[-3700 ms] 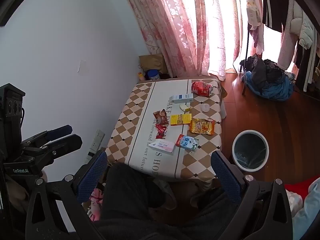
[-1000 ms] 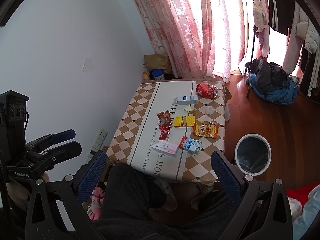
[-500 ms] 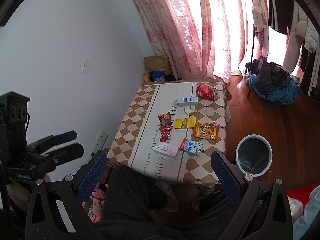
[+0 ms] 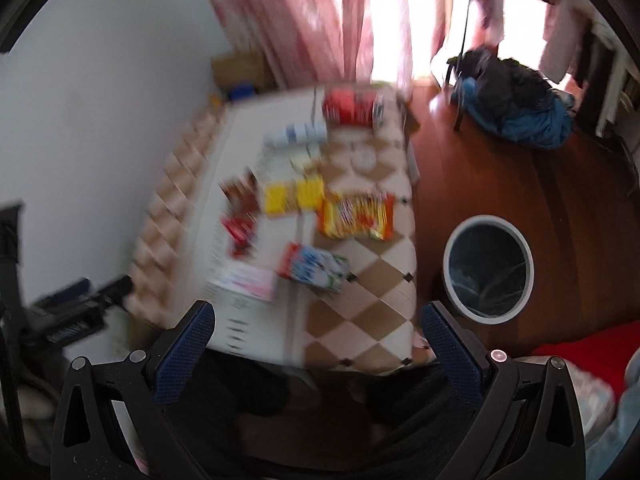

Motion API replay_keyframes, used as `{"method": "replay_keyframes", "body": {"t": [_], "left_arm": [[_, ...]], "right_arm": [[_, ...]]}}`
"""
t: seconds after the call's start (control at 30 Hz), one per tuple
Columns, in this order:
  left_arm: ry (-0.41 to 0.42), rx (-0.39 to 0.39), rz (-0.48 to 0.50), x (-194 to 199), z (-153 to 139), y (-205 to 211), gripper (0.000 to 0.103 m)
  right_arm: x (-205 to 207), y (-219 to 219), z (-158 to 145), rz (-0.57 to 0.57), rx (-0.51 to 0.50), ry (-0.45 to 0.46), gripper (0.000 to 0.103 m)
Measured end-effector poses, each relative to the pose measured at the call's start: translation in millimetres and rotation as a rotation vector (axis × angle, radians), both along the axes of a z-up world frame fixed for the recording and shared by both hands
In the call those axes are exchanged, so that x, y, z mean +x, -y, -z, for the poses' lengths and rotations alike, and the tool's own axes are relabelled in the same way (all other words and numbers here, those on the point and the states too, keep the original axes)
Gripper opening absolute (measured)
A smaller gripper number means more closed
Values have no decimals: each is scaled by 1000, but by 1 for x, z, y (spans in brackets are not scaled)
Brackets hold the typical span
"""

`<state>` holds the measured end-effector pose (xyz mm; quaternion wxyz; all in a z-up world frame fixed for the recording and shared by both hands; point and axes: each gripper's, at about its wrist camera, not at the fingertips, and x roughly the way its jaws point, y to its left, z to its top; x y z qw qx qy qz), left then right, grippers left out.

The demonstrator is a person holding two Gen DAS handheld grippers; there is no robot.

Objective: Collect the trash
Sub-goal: 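Grasp the white tissue pack with the left tool while the right tool grasps the blue milk carton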

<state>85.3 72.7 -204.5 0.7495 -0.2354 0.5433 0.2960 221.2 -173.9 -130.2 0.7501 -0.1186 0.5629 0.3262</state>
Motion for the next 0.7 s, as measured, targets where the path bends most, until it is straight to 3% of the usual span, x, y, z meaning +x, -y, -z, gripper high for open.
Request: {"method": "replay_keyframes", "body": {"t": [0.2, 0.37, 0.43, 0.5, 0.57, 0.7], "left_arm": [[-103, -118, -127, 17, 76, -16, 103], [-107, -274, -214, 28, 112, -25, 103], [-93, -316, -229, 31, 117, -25, 103], [-78, -355, -245, 38, 123, -25, 103], [-58, -390, -259, 45, 127, -26, 103], [-30, -456, -310, 54, 140, -29, 99]], "right_arm": [[30, -81, 117, -207, -222, -33, 102], [37, -118, 175, -335, -335, -65, 91], [36, -125, 189, -362, -340, -106, 87], [35, -126, 199, -365, -354, -112, 74], [36, -121, 202, -341, -340, -112, 70], [46, -90, 201, -189, -313, -170, 70]]}}
